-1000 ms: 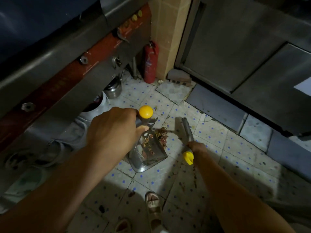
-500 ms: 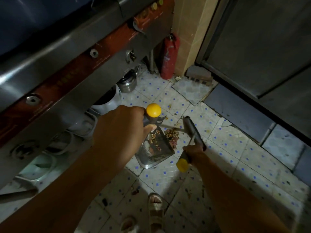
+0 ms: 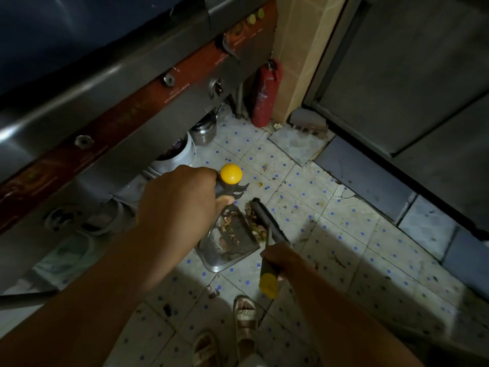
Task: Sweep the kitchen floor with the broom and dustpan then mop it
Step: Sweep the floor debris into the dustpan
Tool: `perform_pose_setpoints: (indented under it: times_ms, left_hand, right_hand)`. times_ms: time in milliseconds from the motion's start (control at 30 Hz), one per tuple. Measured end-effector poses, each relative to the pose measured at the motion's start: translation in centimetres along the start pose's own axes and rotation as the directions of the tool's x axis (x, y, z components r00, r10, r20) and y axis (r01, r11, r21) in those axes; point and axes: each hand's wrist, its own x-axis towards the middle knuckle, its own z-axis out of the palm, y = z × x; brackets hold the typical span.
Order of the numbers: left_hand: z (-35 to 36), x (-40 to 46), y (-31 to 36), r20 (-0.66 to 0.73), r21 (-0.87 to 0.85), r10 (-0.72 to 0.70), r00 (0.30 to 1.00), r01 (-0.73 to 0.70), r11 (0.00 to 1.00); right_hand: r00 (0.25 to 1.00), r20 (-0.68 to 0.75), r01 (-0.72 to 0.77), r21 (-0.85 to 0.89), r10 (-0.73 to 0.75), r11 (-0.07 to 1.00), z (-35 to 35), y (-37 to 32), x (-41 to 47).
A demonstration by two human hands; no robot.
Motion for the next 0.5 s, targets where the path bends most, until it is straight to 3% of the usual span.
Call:
perform_pose_setpoints:
  times_ms: [200, 367, 500]
  left_hand:
    - [-1.5, -2.8, -1.3, -0.043, 0.027, 0.029, 0.999, -0.027, 0.999]
    - [-2.4, -4.2, -2.4, 0.008, 0.095, 0.017, 1.000, -0.018, 0.995]
    - [-3.5, -4.5, -2.7, 0.025, 0.015, -0.002, 1.000, 0.002, 1.000]
  right_hand:
    - [0.999, -0.024, 0.023, 0.042, -0.023, 0.999, 1.9, 0.3, -3.3]
    - [0.997, -0.061, 0.062, 0.105, -0.055, 0.993, 2.4, 0.8, -5.6]
    - [0.998, -0.067, 0.006, 0.179, 0.006, 0.984, 2.4, 0.7, -6.3]
